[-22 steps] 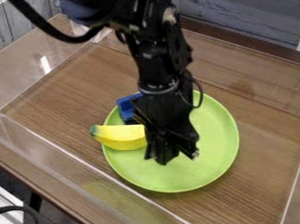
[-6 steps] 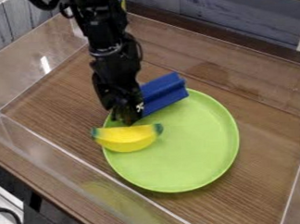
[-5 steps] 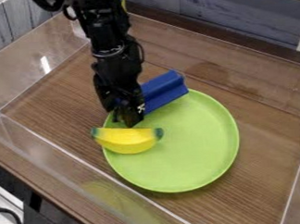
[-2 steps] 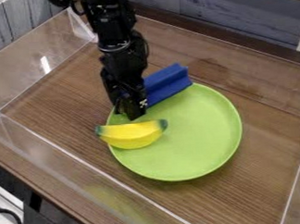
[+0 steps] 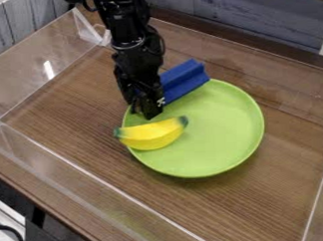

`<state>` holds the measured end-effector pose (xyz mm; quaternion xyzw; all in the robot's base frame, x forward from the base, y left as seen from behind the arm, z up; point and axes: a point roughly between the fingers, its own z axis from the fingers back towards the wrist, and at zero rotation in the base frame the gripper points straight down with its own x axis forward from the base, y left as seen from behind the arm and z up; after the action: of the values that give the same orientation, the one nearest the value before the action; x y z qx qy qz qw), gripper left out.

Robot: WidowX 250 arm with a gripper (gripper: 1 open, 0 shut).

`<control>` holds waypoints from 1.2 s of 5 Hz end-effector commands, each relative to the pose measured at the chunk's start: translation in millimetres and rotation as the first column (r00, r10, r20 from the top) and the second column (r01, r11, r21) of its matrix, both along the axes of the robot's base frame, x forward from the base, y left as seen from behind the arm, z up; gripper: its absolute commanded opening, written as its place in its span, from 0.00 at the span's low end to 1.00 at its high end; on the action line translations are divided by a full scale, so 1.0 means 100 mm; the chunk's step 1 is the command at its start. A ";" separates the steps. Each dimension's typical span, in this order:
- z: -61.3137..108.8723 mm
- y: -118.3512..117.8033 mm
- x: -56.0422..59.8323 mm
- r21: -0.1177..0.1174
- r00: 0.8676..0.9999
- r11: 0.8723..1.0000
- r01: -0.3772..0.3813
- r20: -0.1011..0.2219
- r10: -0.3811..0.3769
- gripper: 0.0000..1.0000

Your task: Remove the banana from inside the green plate and put it on the table

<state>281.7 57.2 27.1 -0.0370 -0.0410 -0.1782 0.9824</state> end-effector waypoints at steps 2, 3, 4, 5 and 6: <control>-0.09 0.22 -0.07 -0.003 0.992 0.993 0.117 -0.035 -0.117 0.00; -0.14 0.15 -0.02 -0.004 0.985 0.986 0.167 -0.037 -0.167 0.00; -0.20 0.08 0.03 -0.006 0.976 0.977 0.215 -0.038 -0.215 0.00; -0.24 0.02 -0.04 -0.009 0.982 0.983 0.186 -0.039 -0.186 0.00; -0.26 -0.05 -0.11 -0.012 0.987 0.988 0.156 -0.040 -0.157 0.00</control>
<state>291.1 60.2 18.4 -0.0284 -0.0554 -0.2548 0.9650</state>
